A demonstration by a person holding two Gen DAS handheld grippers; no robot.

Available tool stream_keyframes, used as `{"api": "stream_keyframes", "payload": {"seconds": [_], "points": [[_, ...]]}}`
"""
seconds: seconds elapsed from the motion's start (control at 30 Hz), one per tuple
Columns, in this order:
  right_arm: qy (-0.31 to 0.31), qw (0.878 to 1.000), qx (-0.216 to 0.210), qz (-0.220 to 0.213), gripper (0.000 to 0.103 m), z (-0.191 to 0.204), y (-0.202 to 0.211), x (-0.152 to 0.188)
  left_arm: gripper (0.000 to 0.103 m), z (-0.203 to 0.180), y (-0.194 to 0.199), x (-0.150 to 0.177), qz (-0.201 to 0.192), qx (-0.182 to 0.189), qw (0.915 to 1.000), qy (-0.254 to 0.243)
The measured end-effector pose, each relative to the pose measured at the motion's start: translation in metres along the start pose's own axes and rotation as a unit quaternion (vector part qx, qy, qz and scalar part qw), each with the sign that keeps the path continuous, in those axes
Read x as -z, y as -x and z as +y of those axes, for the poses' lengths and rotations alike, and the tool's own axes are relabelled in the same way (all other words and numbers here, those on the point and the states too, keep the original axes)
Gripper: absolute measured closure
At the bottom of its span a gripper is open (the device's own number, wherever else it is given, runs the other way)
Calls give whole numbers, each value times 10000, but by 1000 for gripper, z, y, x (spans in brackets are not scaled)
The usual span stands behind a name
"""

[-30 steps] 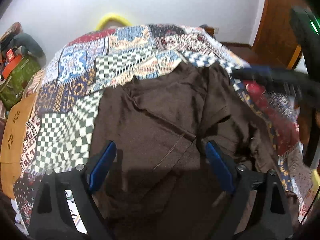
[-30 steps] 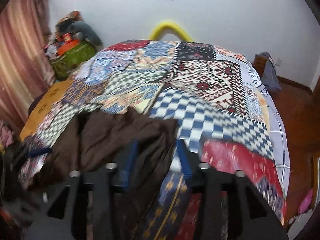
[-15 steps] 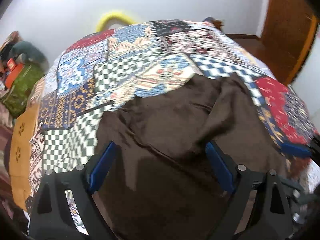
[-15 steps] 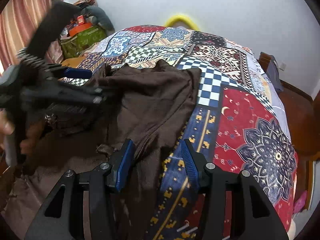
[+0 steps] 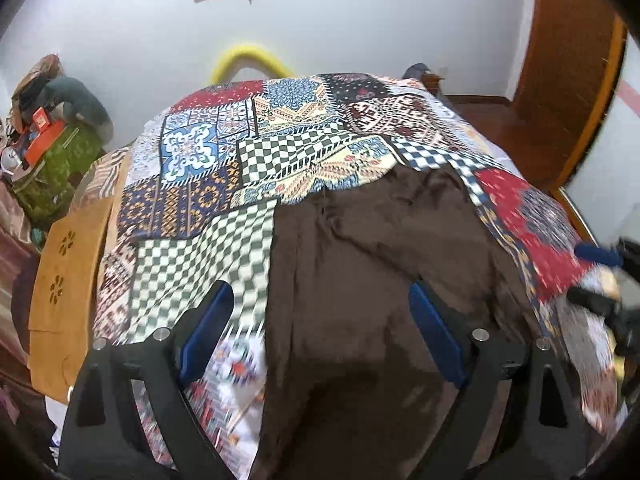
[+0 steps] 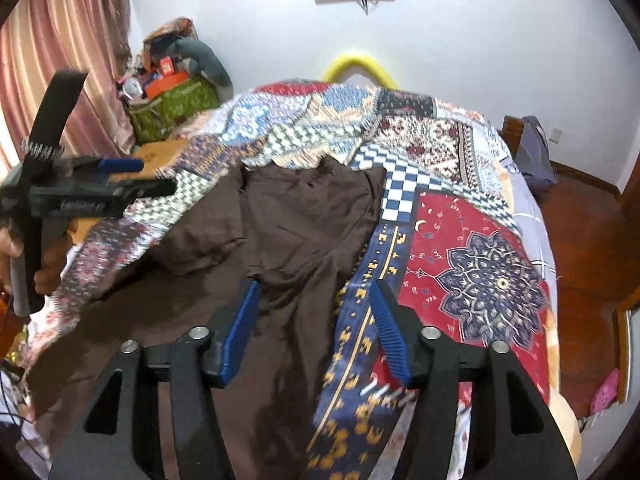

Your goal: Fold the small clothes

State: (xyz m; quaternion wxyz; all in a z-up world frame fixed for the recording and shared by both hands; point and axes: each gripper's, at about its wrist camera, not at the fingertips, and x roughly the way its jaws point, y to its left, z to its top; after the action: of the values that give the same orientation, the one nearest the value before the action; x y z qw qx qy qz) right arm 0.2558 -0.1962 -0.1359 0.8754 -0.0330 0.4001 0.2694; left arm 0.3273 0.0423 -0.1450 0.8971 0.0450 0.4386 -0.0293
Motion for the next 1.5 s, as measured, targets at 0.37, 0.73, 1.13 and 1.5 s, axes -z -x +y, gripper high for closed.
{"api": "stream_keyframes", "payload": {"seconds": [0.37, 0.73, 1.13, 1.5], "points": [[102, 9995, 245, 141, 42, 20, 57, 53, 13, 50, 59, 108, 428, -211, 9975, 528], [-373, 9933, 96, 1087, 43, 24, 39, 137, 13, 65, 55, 208, 1225, 267, 9879, 917], [-662, 9910, -716, 920, 96, 27, 36, 131, 99, 45, 71, 194, 1063, 887, 9863, 895], [-487, 9986, -187, 113, 96, -1, 30, 64, 99, 60, 51, 104, 303, 452, 9948, 861]]}}
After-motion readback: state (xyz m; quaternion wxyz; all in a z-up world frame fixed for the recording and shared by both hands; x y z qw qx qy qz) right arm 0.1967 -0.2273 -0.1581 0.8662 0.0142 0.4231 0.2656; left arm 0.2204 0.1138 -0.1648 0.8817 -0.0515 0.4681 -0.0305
